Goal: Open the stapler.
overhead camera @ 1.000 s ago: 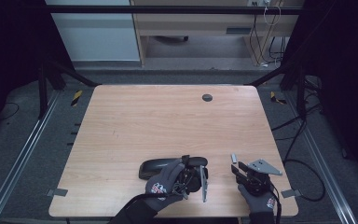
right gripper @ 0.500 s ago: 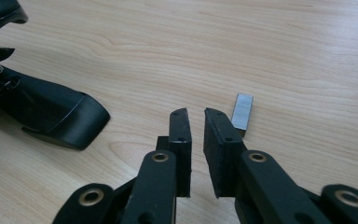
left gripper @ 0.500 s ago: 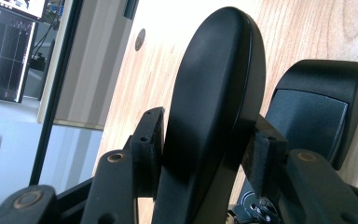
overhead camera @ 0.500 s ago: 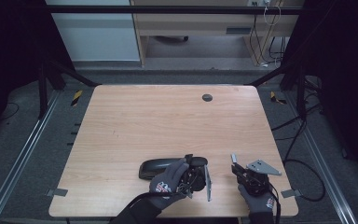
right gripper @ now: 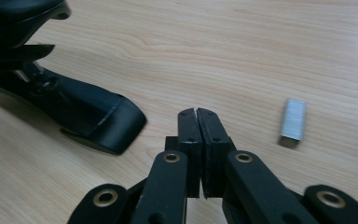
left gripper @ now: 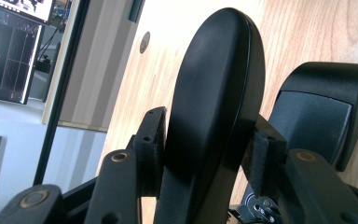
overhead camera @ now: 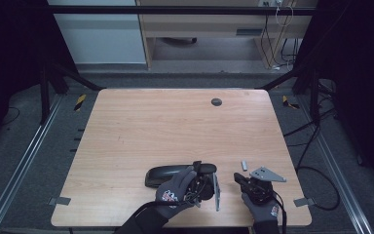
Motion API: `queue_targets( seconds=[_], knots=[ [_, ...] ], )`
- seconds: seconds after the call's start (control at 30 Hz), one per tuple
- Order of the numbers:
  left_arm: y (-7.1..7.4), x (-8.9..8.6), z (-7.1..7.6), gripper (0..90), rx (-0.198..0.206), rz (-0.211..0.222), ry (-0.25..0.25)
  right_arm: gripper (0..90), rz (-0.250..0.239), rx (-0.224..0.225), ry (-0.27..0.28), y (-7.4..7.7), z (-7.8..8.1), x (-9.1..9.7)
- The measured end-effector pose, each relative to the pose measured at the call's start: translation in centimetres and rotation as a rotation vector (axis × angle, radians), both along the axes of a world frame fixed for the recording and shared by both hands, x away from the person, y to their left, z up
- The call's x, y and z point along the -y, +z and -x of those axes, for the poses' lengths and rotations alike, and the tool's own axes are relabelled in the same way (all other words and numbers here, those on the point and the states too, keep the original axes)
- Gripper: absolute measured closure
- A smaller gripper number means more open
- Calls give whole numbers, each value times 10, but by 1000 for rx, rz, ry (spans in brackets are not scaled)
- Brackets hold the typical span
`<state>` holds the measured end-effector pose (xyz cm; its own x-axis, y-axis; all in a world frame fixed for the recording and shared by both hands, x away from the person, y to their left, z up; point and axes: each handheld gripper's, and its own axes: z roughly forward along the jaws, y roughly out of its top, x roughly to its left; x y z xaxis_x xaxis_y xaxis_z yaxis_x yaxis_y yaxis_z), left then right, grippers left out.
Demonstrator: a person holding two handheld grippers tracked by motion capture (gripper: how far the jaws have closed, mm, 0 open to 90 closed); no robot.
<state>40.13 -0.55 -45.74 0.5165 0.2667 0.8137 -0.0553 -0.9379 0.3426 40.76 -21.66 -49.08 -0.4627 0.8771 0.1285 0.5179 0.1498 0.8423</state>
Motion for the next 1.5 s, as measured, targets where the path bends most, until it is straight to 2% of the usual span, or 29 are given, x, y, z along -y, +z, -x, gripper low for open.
queue_targets(
  seconds=[0.1, 0.4, 0.47, 0.57, 0.8, 1.03, 1.13, 1.2, 1.3, 1.5],
  knots=[
    [2, -2, 0, 548, -1, 15, -2, 900, -13, -7, 30, -2, -2, -8],
    [2, -3, 0, 548, 2, 15, -5, 900, -34, -26, 93, -6, -8, -32],
    [2, -3, 0, 548, 0, 32, -6, 900, -38, -30, 108, -6, -9, -38],
    [3, -4, 0, 548, -1, 31, -3, 900, -36, -41, 128, -9, -11, -47],
    [4, -5, 0, 548, 0, 35, -8, 900, -32, -57, 148, -12, -13, -59],
    [10, -10, 0, 548, -7, 77, -7, 900, -25, -58, 150, -15, -13, -62],
    [13, -13, 0, 548, -14, 111, -5, 900, -19, -43, 151, -15, -12, -63],
    [15, -14, 0, 549, -14, 119, -3, 900, -19, -43, 153, -15, -12, -62],
    [20, -19, 0, 548, -19, 165, -3, 900, -27, -48, 152, -15, -13, -62],
    [25, -24, -1, 550, -23, 193, -5, 900, -25, -33, 156, -17, -12, -63]
  ],
)
